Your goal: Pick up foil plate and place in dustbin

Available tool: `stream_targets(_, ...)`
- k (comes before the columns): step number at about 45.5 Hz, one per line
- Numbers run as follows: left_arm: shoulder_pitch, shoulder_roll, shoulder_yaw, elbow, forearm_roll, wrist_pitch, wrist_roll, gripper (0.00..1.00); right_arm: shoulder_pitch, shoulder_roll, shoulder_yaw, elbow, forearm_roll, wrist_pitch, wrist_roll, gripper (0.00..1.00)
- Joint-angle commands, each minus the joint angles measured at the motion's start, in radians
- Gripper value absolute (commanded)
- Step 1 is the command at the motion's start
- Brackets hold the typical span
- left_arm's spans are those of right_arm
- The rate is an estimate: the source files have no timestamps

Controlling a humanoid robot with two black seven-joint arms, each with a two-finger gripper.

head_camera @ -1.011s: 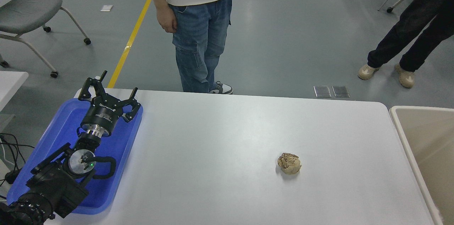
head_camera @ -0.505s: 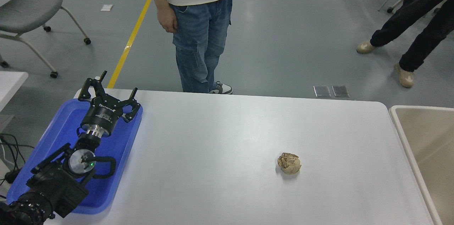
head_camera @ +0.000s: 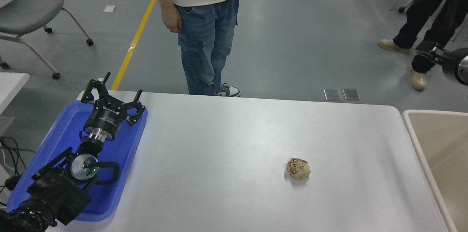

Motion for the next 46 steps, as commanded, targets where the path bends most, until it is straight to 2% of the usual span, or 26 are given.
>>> stream_targets(1,0.0,0.0,0.0,0.0,0.0,0.0,0.0,1.0,0.199,0.12,-0.157,0.148,-0.013,0.071,0.0,1.0)
stream_targets(14,0.0,0.0,0.0,0.0,0.0,0.0,0.0,1.0,0.428,0.178,-0.215,0.32,-0.013,0.379,0.0,1.0)
stream_targets(29,0.0,0.0,0.0,0.0,0.0,0.0,0.0,1.0,0.606,0.169,-0.22,0.48,-0.013,0.696,-0.002,1.0)
stream_targets(46,0.0,0.0,0.0,0.0,0.0,0.001,0.0,1.0,0.731,0.132,-0.217,0.556,-0.014,0.696,-0.002,1.0)
